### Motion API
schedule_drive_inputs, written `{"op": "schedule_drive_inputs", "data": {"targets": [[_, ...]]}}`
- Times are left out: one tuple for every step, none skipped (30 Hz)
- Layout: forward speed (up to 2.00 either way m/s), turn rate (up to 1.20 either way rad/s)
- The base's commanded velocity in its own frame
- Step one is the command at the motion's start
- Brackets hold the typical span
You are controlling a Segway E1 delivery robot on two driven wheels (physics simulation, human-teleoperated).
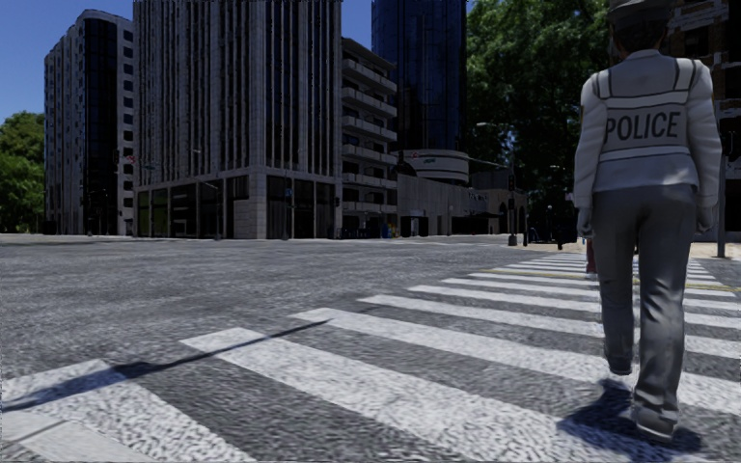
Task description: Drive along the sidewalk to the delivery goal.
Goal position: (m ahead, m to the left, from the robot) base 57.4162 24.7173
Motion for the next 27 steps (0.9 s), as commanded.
{"op": "schedule_drive_inputs", "data": {"targets": [[1.12, -0.41], [1.12, -0.41], [1.12, -0.34], [1.12, -0.32], [1.12, -0.31], [1.12, -0.31], [1.12, -0.31], [1.12, -0.31], [1.12, -0.31], [1.12, -0.36], [1.12, -0.42], [1.12, -0.45], [1.12, -0.45], [1.12, -0.52], [1.12, -0.57], [1.12, -0.58], [1.12, -0.58], [1.12, -0.58], [1.12, -0.58], [1.12, -0.58], [1.12, -0.58], [1.12, -0.58], [1.12, -0.58], [1.13, -0.58], [1.15, -0.58], [1.21, -0.58], [1.21, -0.58]]}}
